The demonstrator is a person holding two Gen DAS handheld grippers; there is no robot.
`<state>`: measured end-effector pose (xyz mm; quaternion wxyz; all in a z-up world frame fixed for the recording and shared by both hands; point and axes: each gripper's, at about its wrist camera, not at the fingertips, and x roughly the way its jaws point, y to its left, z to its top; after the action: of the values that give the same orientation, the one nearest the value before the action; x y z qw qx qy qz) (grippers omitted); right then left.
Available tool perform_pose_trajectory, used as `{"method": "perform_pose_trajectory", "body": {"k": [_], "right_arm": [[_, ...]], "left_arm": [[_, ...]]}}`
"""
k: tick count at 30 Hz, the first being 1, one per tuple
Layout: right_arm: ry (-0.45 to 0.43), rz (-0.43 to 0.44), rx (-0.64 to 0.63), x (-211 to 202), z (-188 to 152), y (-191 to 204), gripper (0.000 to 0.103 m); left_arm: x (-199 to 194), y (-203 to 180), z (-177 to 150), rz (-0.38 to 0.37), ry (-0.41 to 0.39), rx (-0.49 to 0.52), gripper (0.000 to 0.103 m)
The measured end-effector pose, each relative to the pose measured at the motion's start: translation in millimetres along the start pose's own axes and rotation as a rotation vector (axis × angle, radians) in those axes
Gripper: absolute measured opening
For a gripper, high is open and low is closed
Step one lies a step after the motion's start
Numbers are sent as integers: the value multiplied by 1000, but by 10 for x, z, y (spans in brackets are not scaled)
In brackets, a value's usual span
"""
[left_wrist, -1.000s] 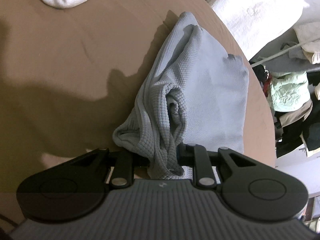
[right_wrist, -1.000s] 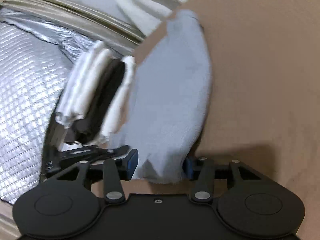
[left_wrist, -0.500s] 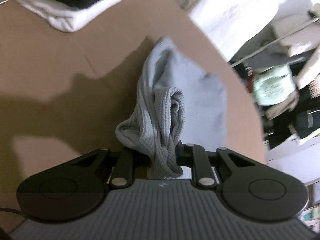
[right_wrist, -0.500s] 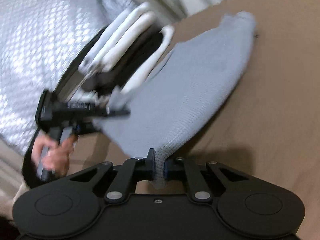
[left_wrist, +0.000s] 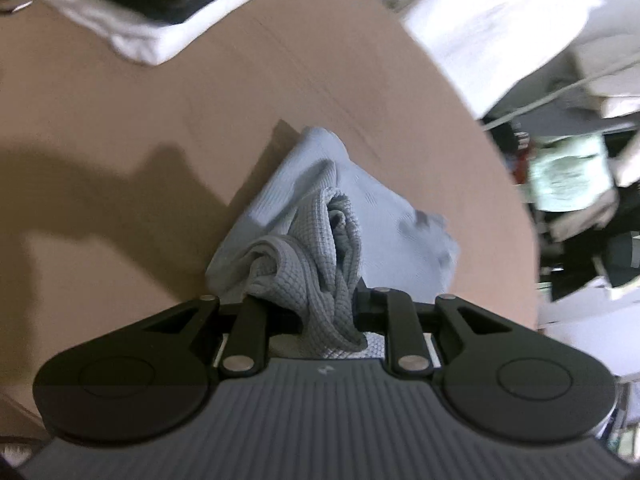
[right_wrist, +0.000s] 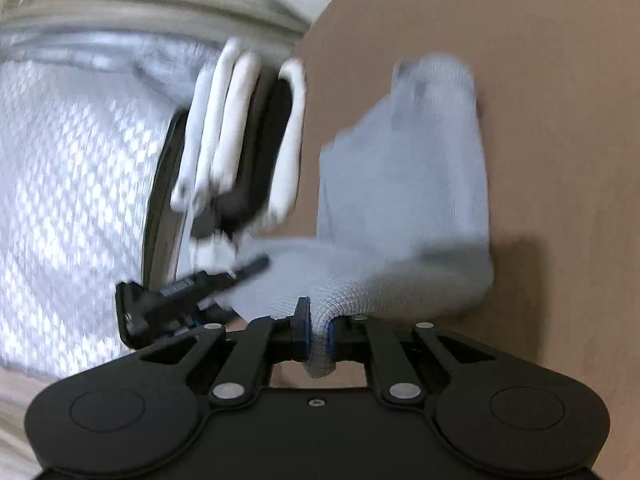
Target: Fold clothes
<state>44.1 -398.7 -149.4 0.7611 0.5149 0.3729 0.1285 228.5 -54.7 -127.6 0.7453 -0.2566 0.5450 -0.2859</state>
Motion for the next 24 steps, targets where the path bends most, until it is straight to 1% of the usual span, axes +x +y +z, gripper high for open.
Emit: {"method": "perform_pose_trajectory", "body": {"k": [3,6,8,10,12,13,14,16,19,20,21,22,23,24], "right_arm": [[-47,-68,33,121,397,-6,11],[-82,-88,85,257,740,-159,11],[-59,-137,50,399,927,-256,11],[-40,-143,30,471,1041,-396,11],[-39,-82,108,504,1060,-570,11],[-40,-48,152,518,1064,-658,11],[-44,-30,170,524,1042,-710,11],[-55,0,193,531,985,-795,12],[-63,16,198,495,967,-823,15],[-65,24,195,475,973,-811,19],[-73,27,180,442,992,-779,29],[-99,38,150,373,995,-734,34],[-130,51,117,296,993,-686,40],[-180,80,83,212,977,-618,46]], "left_arm": [[236,-18,200,-6,9,-8,27],[473,-37,399,-11,18,-17,28],[631,-49,533,-15,24,-22,29],[788,-62,666,-18,30,-28,32],[946,-74,799,-22,36,-33,36],[929,-72,830,-41,40,-30,36],[877,-72,835,-56,29,-18,39],[780,-67,827,-71,3,3,40],[673,-28,835,-80,-24,0,42],[650,-16,857,-80,-32,2,42],[619,-40,861,-54,-56,26,42],[586,-71,863,-24,-81,55,43],[580,-146,830,47,-115,110,51],[578,-228,790,124,-149,169,62]]}}
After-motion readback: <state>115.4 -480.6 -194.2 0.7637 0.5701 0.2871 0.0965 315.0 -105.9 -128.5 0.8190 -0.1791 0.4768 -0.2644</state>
